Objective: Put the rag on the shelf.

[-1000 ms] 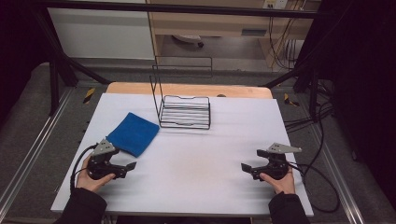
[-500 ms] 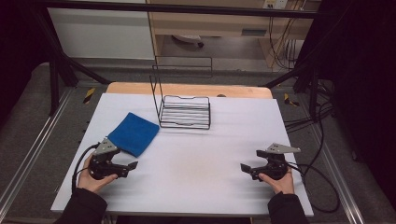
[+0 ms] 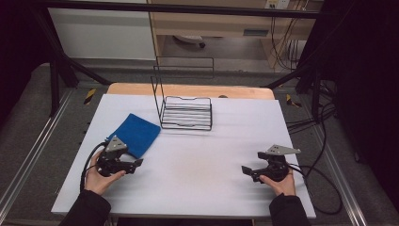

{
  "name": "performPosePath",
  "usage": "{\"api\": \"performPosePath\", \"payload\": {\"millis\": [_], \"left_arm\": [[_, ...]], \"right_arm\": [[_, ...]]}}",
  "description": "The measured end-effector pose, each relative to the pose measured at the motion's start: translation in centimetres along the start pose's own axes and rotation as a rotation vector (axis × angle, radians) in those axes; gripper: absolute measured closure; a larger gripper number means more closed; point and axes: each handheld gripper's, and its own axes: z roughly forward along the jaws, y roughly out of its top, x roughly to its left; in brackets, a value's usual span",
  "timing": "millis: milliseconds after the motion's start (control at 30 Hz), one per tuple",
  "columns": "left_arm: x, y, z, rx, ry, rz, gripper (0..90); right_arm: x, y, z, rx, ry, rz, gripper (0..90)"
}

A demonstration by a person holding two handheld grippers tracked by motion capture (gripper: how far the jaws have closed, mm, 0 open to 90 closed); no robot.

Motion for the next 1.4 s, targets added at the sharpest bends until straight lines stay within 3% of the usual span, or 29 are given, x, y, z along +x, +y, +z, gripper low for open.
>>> {"api": "performPosePath", "payload": {"millis": [33,200,433,800,1067,1400], "left_arm": [[0.1,0.2,0.5,0.021,0.009,0.001,27.1],[0.4,0.5,1.3,0.034,0.009,-0.013,39.4],[0.4,0.3,2.3,0.081,0.025,0.002,50.3],[0.4,0.1,2.8,0.094,0.079,0.033,68.1],[0.5,0.4,2.9,0.095,0.078,0.013,82.8],[0.4,0.9,1.8,0.079,0.041,-0.038,85.8]], "right_arm": [[0.0,0.0,0.0,0.001,0.001,0.001,1.2],[0.0,0.0,0.1,0.009,-0.001,0.001,1.2],[0.0,0.0,0.2,0.015,-0.001,0.002,1.2],[0.0,0.0,0.2,0.016,-0.001,0.002,1.2],[0.0,0.0,0.2,0.018,0.000,0.002,1.3],[0.0,0.0,0.2,0.016,0.001,0.002,1.5]]}}
